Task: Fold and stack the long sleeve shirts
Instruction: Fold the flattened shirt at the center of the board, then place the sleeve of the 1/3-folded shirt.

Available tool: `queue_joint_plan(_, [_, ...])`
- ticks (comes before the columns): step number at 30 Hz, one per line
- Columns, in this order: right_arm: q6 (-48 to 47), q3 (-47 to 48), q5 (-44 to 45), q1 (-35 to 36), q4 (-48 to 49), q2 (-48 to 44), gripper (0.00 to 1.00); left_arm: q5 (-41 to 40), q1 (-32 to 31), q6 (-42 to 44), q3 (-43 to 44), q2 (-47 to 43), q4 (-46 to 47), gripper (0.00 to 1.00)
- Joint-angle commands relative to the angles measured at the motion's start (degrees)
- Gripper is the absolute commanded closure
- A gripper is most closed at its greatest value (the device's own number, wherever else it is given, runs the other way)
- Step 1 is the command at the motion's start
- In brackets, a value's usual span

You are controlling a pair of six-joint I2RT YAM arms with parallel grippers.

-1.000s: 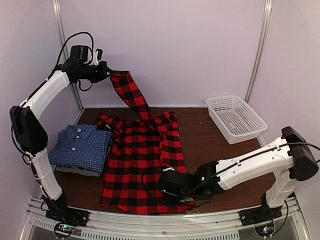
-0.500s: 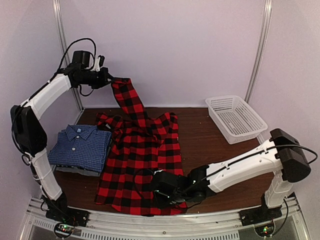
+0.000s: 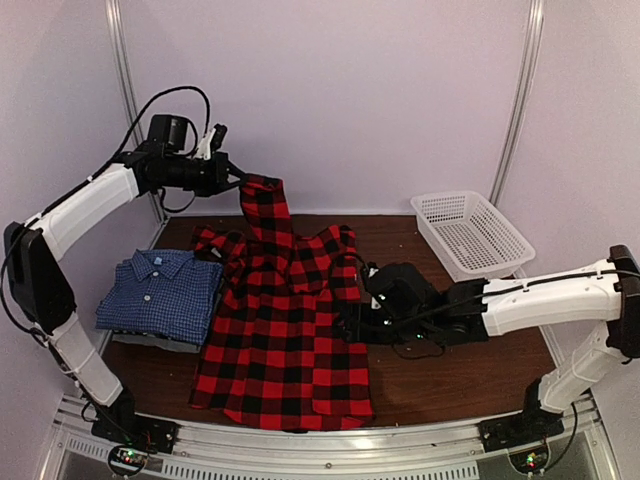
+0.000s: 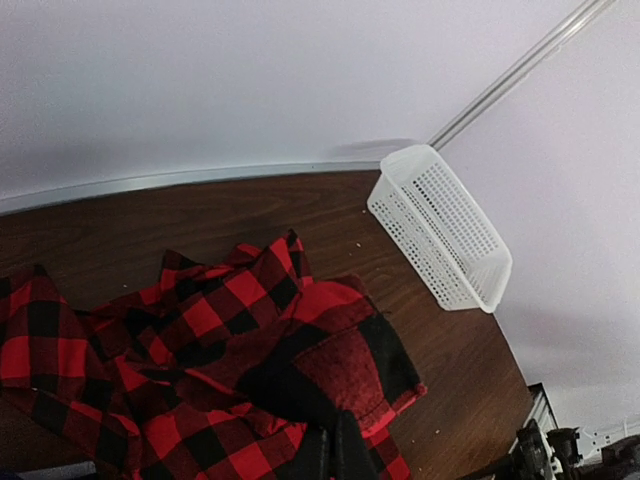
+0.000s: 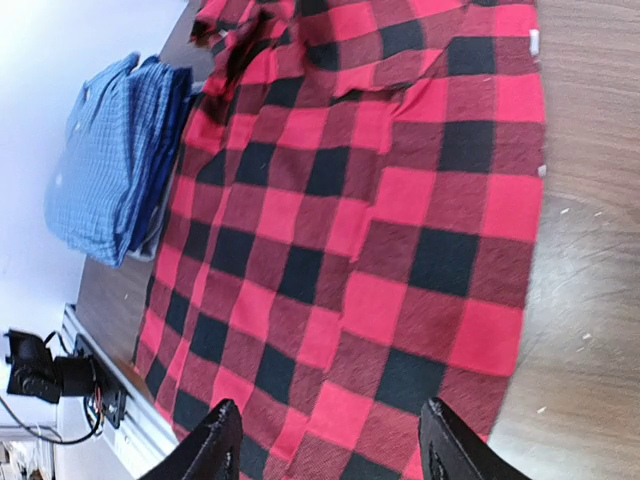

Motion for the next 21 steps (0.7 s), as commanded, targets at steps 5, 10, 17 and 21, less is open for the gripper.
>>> queue_joint_plan(5, [-2.24, -4.51, -0.62, -8.90, 4.50, -2.24, 0.40, 3.04, -5.83, 0.30, -11.75, -8.52, 5.32, 1.00])
queue_joint_plan(10, [-4.03, -4.07, -2.85, -13.15, 6.50, -0.19, 0.46, 4.69, -7.89, 1.36, -16.33, -11.55, 4.99, 1.00])
queue_joint_plan(17, [-4.64, -3.81, -3.47, -13.57, 7.72, 2.33, 0.48, 8.00, -15.04, 6.16, -19.81, -10.78, -0.04, 1.00])
queue_joint_plan(21, [-4.87, -4.09, -2.94, -13.66, 7.64, 2.48, 0.48, 8.79, -19.45, 7.27, -21.07, -8.76, -2.27, 1.00])
